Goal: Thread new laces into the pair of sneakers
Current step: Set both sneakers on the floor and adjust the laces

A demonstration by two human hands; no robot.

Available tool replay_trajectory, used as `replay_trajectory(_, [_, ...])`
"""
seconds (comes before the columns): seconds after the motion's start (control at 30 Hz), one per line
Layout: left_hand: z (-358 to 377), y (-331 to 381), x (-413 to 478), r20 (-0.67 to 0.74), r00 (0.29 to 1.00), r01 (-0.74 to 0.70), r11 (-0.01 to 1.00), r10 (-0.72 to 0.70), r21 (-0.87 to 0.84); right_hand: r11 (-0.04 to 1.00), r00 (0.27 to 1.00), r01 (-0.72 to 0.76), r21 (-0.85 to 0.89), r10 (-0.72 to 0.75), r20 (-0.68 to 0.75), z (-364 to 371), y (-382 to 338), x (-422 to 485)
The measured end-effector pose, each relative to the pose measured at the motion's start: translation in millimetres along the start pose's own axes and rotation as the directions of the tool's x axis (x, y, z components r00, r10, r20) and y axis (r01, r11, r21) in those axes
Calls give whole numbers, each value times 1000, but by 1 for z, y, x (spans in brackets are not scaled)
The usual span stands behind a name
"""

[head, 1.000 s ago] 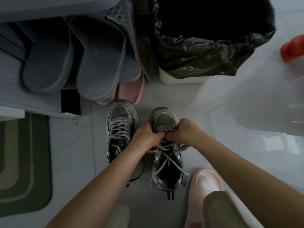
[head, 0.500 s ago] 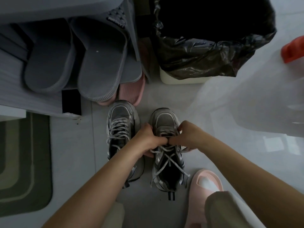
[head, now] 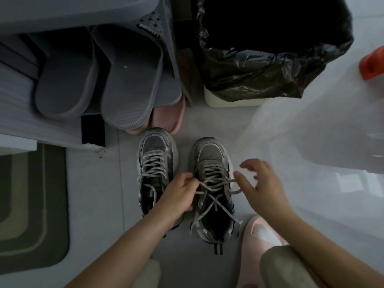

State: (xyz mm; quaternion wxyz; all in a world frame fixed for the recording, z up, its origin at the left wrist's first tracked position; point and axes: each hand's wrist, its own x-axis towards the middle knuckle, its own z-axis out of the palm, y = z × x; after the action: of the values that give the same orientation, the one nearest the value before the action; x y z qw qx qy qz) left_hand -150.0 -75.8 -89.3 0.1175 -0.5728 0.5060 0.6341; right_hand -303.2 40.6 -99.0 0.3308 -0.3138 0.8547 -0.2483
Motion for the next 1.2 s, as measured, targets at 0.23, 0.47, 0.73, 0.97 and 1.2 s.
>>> replay_trajectory(0.23, [4,-30,-4,21,989,-147,937,148,316,773,885,438,-459,-461,67,40,-12,-22])
replay_trajectory(0.47, [7,-33,-1,-31,985,-155,945,171,289,791,865,480,-380,-498,58,33,-14,-27])
replay_trajectory(0.73, [7,-38,0,-33,987,-149,971,158,188,795,848,522,-309,-524,82,9,25,-52])
replay_trajectory(0.97, [10,-40,0,-34,993,-109,983,115,147,826,884,466,-318,-447,133,5,51,-57])
replay_trajectory(1.2, [21,-42,-21,-25,755,-456,551,656,699,959,978,205,-195,-209,1,9,26,-47])
